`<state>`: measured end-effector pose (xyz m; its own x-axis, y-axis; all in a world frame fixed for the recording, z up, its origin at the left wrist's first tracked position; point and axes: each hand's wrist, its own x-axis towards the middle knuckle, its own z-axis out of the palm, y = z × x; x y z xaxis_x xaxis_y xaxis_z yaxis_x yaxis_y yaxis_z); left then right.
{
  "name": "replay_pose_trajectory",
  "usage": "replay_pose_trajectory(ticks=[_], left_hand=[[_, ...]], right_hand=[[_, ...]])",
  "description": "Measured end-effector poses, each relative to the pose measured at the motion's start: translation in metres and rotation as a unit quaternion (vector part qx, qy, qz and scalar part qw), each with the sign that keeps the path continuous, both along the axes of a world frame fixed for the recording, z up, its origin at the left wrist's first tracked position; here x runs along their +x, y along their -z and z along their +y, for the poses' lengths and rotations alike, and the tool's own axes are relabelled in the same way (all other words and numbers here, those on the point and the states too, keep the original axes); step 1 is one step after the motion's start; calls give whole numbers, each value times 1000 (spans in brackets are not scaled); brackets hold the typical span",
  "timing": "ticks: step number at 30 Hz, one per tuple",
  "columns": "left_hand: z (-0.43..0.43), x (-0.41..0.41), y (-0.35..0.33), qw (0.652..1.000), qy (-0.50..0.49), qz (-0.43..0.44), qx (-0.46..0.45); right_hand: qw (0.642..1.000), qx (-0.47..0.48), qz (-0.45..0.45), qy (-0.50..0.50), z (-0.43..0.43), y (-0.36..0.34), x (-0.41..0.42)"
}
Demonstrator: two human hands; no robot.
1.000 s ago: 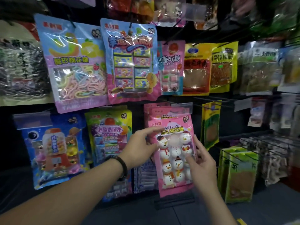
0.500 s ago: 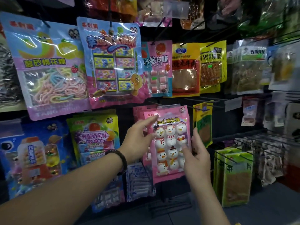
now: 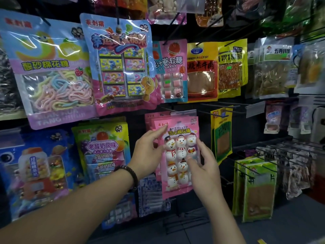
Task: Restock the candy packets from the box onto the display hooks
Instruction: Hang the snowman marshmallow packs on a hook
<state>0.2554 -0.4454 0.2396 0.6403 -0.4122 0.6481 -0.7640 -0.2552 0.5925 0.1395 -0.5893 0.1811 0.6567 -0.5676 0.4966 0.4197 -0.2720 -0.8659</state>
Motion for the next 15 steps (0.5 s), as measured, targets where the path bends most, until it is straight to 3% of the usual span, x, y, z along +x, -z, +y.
replay_pose_trajectory(ticks=[10, 15], left_hand=[[-17, 27, -4, 995, -102, -13, 5], [-5, 24, -1, 995, -99, -20, 2]], right_hand=[[996, -66, 63, -10, 14, 5, 9], [992, -84, 95, -19, 25, 7, 10]])
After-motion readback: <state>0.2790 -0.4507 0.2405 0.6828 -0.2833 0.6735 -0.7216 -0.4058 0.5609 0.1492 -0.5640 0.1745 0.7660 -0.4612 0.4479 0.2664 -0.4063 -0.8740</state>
